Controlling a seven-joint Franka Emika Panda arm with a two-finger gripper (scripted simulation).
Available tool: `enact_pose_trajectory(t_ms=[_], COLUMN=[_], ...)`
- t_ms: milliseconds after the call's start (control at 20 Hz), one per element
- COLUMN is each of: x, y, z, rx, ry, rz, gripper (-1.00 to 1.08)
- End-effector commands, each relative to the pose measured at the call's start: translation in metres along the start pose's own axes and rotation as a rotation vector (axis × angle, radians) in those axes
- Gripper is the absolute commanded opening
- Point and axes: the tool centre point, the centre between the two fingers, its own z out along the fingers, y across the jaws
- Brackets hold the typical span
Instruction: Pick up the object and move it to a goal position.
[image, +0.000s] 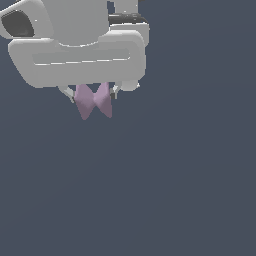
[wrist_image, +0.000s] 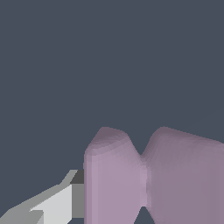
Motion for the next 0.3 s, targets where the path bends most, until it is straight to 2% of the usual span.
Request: enact_pose_trajectory(t_ms=[0, 250], x=[0.0007, 0.0013], y=[0.0009, 0.0015], z=[-0.0034, -0.0055], rx=[0.000, 0.000], ry=[0.000, 0.000], rz=[0.000, 0.000], gripper=[-1.00, -1.00])
